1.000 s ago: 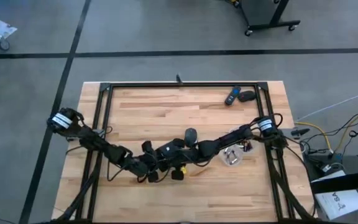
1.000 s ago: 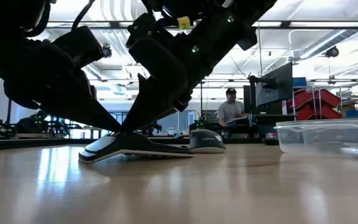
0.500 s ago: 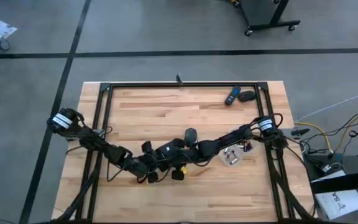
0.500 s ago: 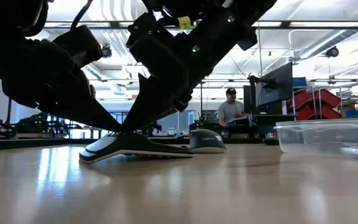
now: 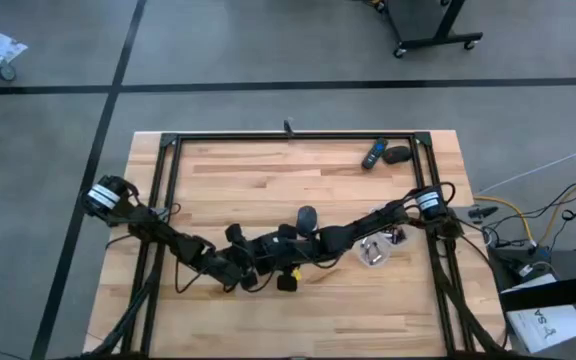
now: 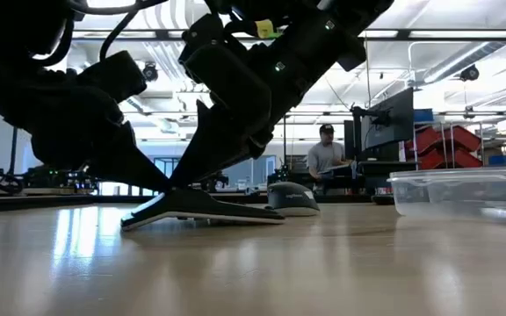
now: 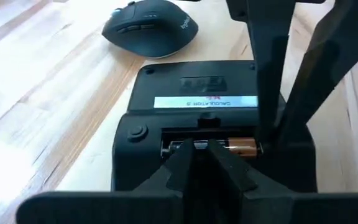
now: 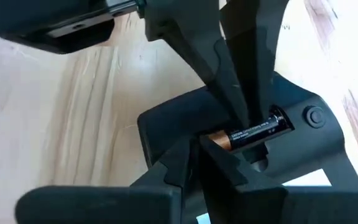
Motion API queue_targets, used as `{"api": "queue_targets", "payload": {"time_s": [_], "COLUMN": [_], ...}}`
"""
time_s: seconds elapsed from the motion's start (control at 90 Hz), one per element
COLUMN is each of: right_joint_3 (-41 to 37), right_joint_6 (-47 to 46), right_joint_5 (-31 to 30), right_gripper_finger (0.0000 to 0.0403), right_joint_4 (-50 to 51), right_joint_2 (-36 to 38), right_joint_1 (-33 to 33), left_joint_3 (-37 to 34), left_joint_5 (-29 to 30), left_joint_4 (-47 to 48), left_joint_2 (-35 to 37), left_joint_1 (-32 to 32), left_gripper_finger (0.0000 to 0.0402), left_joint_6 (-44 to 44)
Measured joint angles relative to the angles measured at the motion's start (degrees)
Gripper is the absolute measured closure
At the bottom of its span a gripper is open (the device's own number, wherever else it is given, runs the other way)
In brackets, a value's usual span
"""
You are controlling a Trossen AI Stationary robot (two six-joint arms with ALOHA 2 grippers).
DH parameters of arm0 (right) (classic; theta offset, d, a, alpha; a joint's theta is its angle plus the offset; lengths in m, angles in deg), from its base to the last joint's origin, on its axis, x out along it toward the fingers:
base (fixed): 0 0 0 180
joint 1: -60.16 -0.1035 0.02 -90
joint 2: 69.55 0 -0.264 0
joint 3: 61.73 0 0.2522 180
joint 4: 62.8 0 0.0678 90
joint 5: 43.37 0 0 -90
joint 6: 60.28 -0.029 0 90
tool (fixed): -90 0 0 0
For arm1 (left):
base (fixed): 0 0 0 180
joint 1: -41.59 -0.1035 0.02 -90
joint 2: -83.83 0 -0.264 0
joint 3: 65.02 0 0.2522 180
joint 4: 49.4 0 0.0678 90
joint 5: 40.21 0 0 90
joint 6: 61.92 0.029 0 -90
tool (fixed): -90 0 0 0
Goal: Insert battery
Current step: Insert the brown battery into the calculator battery compartment
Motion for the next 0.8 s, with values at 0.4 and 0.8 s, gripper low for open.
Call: {"api": "queue_targets", "payload": {"time_s": [0.4, 0.8], "right_joint_3": [0.2, -0.6], "right_joint_6": [16.2, 8.5], "right_joint_5": [-18.1, -32.0], "right_gripper_finger": [0.0384, 0.0276], "right_joint_4": [0.5, 3.8], "right_joint_2": [3.9, 3.6], "right_joint_1": [-4.5, -12.0], "left_joint_3": [0.0, 0.1], "left_joint_5": [2.2, -4.1], "left_joint_4": [10.0, 6.9], "left_joint_2": [12.4, 4.1], "left_joint_1": [-3.7, -11.4], "left_gripper_finger": [0.0375, 0.0375], "left_joint_6": [3.5, 3.7]}}
